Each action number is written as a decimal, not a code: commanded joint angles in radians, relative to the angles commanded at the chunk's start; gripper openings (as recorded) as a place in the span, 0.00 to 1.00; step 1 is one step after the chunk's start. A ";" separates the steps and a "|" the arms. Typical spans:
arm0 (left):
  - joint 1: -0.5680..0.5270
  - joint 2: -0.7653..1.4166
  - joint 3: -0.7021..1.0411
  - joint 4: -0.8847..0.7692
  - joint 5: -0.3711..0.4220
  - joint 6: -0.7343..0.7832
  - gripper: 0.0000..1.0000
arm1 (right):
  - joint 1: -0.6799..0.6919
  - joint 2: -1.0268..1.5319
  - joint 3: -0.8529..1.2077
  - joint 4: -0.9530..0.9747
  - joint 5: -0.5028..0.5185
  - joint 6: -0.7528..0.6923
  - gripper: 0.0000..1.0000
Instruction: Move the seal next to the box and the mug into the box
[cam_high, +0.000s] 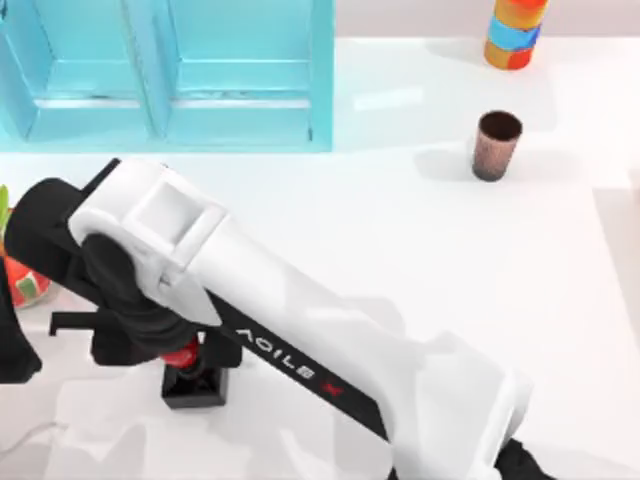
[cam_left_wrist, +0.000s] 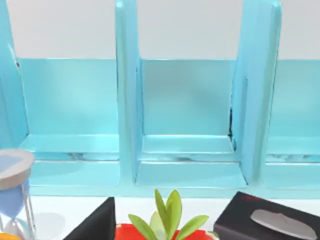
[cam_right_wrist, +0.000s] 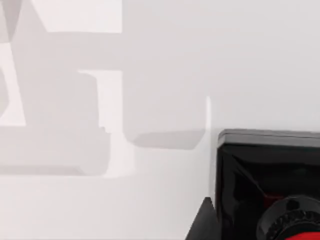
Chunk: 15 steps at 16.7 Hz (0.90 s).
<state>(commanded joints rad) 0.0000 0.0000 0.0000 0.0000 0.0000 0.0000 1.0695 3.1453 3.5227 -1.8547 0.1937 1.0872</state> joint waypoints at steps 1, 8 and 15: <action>0.000 0.000 0.000 0.000 0.000 0.000 1.00 | 0.000 0.000 0.000 0.000 0.000 0.000 0.17; 0.000 0.000 0.000 0.000 0.000 0.000 1.00 | 0.000 0.000 0.000 0.000 0.000 0.000 0.00; 0.000 0.000 0.000 0.000 0.000 0.000 1.00 | 0.009 -0.038 -0.045 0.077 -0.008 -0.002 0.00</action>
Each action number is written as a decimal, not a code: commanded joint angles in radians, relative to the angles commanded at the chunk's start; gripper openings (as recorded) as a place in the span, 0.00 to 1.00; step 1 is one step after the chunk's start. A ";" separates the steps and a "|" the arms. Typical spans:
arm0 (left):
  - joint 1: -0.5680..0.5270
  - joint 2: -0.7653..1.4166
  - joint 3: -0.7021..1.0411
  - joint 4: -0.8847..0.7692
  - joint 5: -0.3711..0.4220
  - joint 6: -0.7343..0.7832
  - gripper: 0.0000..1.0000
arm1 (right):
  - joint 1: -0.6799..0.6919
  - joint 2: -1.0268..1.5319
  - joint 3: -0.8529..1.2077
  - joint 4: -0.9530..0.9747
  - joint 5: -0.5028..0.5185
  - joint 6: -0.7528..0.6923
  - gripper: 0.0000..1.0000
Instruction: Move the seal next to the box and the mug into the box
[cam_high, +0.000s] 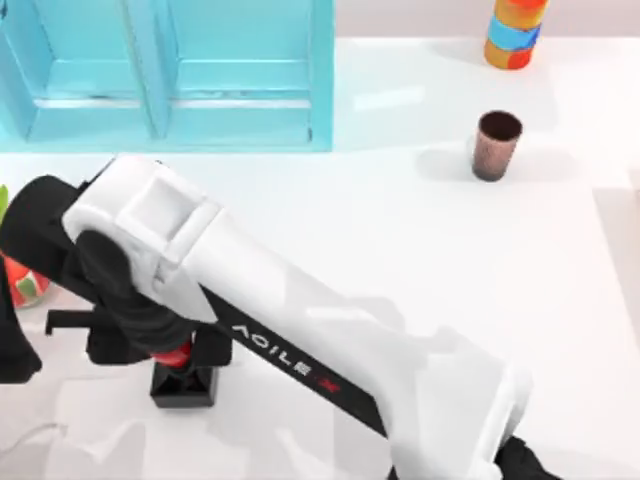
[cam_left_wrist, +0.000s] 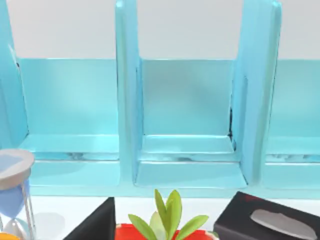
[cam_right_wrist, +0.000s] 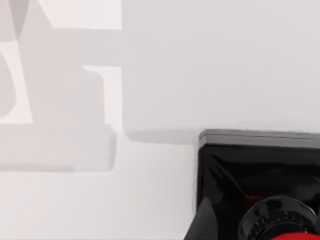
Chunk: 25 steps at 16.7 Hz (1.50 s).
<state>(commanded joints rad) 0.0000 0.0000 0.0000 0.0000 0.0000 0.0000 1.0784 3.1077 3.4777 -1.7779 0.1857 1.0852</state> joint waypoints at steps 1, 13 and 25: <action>0.000 0.000 0.000 0.000 0.000 0.000 1.00 | -0.002 -0.025 -0.032 0.013 -0.001 -0.003 0.00; 0.000 0.000 0.000 0.000 0.000 0.000 1.00 | -0.074 -0.673 -1.038 0.366 -0.022 -0.068 0.00; 0.000 0.000 0.000 0.000 0.000 0.000 1.00 | -0.104 -1.023 -1.558 0.547 -0.032 -0.108 0.00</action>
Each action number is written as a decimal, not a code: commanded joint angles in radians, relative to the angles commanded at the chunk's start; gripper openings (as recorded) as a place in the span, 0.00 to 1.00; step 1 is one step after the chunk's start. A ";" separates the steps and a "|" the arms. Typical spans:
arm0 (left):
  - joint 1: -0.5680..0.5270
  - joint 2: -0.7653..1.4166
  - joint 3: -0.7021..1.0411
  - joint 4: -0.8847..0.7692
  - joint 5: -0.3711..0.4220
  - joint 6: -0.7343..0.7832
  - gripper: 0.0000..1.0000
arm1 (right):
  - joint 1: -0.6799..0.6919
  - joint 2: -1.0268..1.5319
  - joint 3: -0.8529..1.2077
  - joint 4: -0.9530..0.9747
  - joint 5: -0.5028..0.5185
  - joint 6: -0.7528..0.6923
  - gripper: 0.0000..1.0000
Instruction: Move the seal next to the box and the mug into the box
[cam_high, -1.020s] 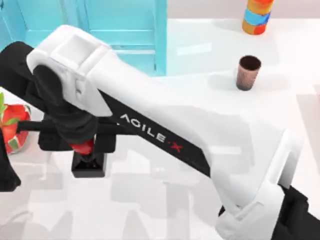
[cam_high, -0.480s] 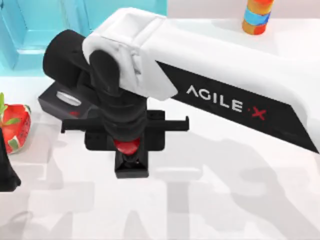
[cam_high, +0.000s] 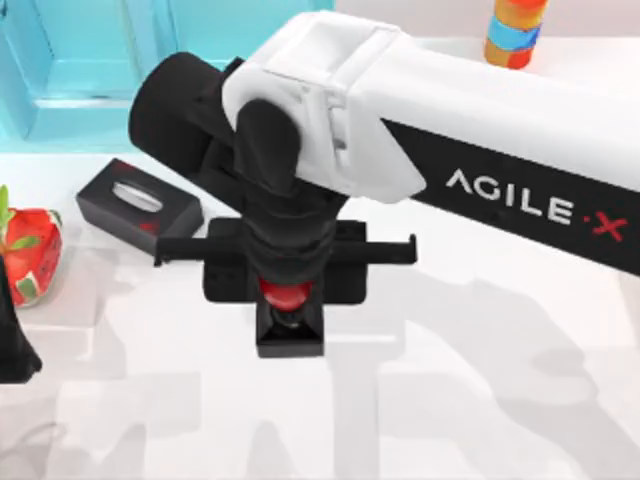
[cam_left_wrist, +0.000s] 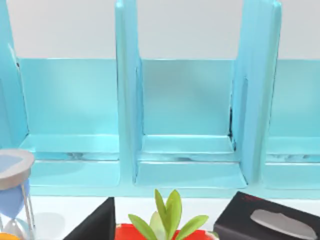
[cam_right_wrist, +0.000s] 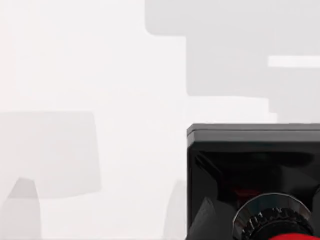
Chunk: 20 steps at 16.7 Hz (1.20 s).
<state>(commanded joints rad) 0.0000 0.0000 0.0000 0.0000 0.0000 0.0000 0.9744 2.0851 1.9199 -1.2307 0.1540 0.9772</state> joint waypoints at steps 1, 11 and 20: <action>0.000 0.000 0.000 0.000 0.000 0.000 1.00 | 0.000 0.000 0.000 0.000 0.000 0.000 0.00; 0.000 0.000 0.000 0.000 0.000 0.000 1.00 | -0.262 -0.372 -0.352 -0.016 -0.068 -0.258 0.00; 0.000 0.000 0.000 0.000 0.000 0.000 1.00 | -0.652 -0.934 -0.887 -0.043 -0.167 -0.652 0.00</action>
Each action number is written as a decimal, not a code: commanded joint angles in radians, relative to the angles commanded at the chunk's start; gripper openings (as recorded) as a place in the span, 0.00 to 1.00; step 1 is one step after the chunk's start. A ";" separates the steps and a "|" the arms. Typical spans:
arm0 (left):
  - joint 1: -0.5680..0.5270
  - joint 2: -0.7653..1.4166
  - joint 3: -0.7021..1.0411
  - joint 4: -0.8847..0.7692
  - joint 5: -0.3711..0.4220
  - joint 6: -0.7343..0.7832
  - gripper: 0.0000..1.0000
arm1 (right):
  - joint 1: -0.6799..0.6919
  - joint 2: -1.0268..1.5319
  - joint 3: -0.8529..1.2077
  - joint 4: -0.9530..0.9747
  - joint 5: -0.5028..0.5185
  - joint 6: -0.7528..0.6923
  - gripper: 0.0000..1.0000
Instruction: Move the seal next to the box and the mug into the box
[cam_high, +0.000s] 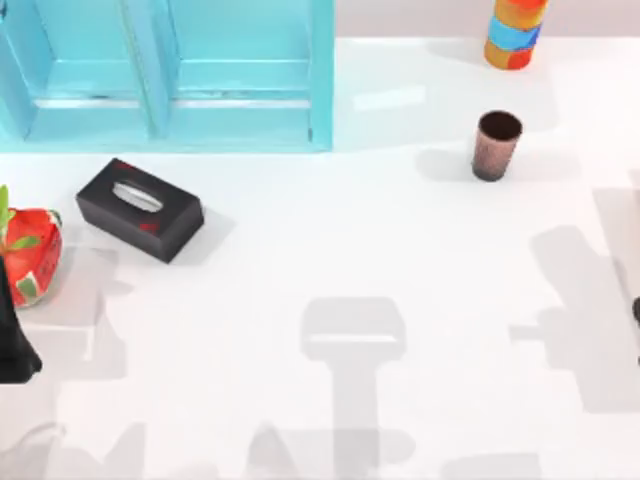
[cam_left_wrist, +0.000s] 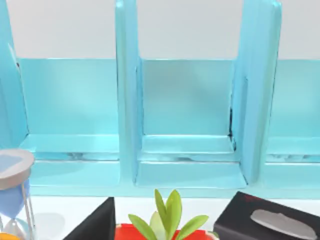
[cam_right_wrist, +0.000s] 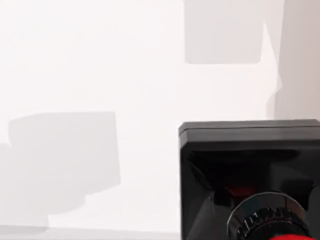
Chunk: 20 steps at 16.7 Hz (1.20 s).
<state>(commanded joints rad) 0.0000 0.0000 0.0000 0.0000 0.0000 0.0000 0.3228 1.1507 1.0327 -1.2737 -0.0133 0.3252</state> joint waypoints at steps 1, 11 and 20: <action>0.000 0.000 0.000 0.000 0.000 0.000 1.00 | -0.015 -0.016 -0.016 -0.002 -0.004 -0.015 0.00; 0.000 0.000 0.000 0.000 0.000 0.000 1.00 | -0.012 -0.004 -0.156 0.156 -0.002 -0.013 0.00; 0.000 0.000 0.000 0.000 0.000 0.000 1.00 | -0.008 0.009 -0.260 0.267 -0.003 -0.008 0.08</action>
<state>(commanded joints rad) 0.0000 0.0000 0.0000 0.0000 0.0000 0.0000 0.3144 1.1598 0.7727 -1.0067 -0.0161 0.3167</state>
